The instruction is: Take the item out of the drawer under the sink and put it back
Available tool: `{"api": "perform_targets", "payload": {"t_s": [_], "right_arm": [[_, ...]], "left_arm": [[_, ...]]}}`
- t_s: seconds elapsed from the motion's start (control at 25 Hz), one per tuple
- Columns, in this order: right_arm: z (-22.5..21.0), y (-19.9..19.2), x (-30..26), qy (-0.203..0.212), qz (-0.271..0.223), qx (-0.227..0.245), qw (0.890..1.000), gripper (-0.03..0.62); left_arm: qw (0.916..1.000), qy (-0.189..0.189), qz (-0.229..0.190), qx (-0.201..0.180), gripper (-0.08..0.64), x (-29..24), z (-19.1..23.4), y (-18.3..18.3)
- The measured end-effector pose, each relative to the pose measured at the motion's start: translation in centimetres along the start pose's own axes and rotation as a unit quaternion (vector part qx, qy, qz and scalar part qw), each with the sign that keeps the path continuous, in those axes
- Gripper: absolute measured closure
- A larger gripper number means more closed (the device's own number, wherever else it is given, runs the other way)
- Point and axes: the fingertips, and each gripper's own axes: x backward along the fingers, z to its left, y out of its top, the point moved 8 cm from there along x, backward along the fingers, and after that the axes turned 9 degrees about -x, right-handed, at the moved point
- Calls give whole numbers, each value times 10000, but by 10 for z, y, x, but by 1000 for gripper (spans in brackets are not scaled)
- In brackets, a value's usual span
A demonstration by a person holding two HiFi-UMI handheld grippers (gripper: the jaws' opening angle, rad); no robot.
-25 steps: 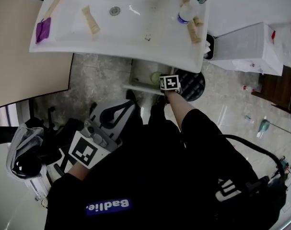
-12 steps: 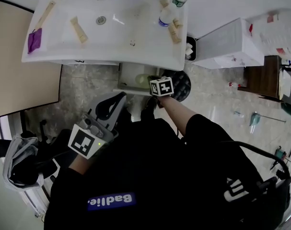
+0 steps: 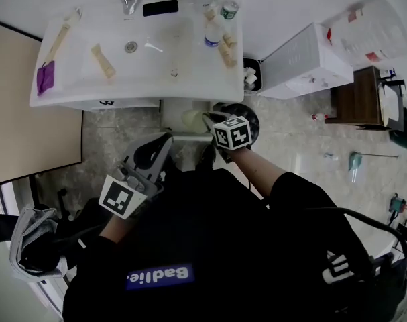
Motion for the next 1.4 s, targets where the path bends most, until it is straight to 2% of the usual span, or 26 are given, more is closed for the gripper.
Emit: {"api": "perform_targets", "payload": {"t_s": [0.24, 0.44, 0.8, 0.96, 1.12, 1.4], "right_arm": [[34, 20, 50, 358, -503, 72, 9981, 569], [63, 41, 95, 633, -1033, 303, 9922, 569], [86, 63, 156, 751, -1821, 546, 9789, 569], [92, 66, 171, 883, -1970, 439, 9754, 569], [94, 68, 179, 885, -2064, 541, 9730, 569], [90, 64, 178, 875, -2017, 513, 9742, 569]], "left_arm": [[9998, -208, 64, -14, 555, -8, -4, -2], [9990, -424, 64, -85, 555, -19, -9, 2], [9970, -752, 75, -147, 555, -34, -21, 10], [9966, -806, 132, -106, 555, -37, -23, 9], [9961, -845, 225, -115, 555, -42, -25, 9], [9966, -804, 130, -75, 555, -40, -27, 9]]}}
